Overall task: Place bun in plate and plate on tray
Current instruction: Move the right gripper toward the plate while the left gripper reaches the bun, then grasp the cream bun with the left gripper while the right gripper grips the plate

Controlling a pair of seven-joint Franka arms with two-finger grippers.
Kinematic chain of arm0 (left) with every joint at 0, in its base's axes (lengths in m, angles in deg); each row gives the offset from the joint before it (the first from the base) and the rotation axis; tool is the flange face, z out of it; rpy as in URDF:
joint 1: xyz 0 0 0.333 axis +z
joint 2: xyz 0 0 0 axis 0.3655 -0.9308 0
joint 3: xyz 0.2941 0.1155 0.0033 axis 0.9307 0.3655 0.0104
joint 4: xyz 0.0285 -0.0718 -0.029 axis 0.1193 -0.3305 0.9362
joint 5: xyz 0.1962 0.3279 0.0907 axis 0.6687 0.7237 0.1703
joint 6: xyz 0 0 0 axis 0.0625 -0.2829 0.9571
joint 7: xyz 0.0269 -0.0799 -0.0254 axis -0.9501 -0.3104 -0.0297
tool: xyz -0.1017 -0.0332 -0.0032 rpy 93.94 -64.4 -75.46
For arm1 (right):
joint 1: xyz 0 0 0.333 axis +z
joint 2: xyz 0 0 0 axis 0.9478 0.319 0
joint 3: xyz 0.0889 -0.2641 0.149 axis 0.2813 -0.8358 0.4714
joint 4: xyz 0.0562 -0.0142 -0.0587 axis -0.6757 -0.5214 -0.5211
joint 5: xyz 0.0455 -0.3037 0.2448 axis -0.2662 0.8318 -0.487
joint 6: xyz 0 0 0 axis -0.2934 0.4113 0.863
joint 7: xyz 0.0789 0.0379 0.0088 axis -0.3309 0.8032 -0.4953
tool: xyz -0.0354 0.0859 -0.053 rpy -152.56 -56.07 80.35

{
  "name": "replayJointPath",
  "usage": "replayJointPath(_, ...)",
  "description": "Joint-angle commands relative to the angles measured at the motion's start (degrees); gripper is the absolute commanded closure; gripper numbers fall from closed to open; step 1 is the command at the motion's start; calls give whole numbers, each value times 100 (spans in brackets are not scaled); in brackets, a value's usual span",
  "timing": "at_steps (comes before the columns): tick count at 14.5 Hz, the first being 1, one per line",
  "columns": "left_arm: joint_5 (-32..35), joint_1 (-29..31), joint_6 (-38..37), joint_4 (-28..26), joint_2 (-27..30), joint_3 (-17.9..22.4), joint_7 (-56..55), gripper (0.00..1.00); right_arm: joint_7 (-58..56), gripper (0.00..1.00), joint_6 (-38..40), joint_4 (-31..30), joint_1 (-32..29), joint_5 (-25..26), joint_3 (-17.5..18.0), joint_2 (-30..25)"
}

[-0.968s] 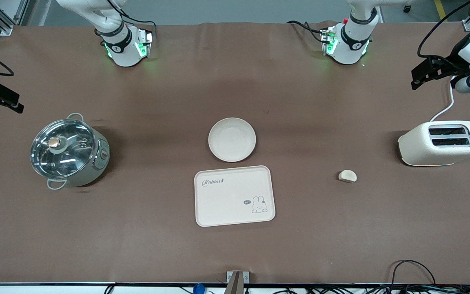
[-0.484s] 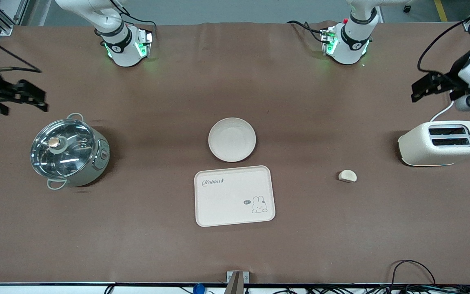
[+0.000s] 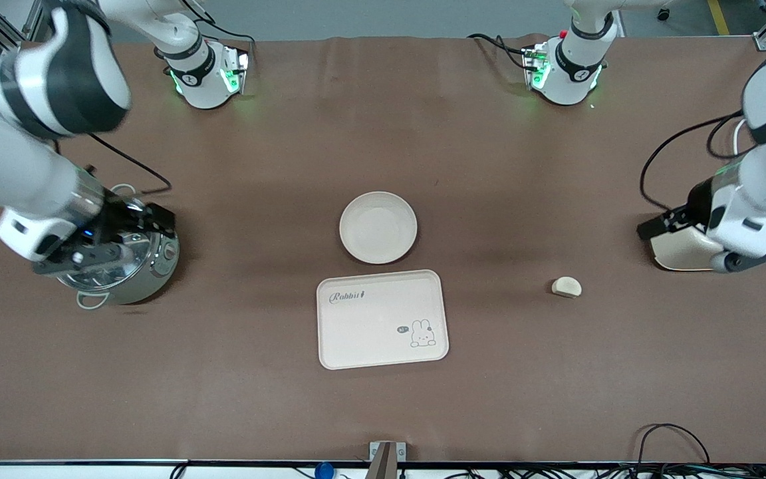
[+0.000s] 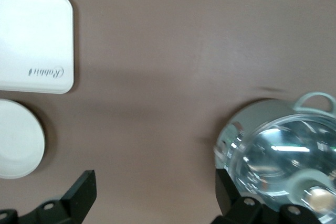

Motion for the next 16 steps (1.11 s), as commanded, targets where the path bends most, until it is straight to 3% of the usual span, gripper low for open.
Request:
replayJointPath(1,107,-60,803,-595,-153,9,-887,0,740,0,-861,-717,500,-77,-31,-18)
replayJointPath(4,98,-33,1576,-799,-750,9,-1643,0,1898,0,-2161,-1420,1228,-86,-31,272)
replayJointPath(7,107,-77,2131,-817,-1304,-8,-2620,0,2639,0,-2534,-1589,1888,-86,-31,562)
replayJointPath(11,98,-78,2808,-817,-1876,-8,-3305,0,3291,0,-3841,-2230,2391,-86,-31,844)
replayJointPath(16,98,-86,3196,-817,-2386,-17,-3588,1,3976,0,-4142,-2266,2804,-77,-31,1063)
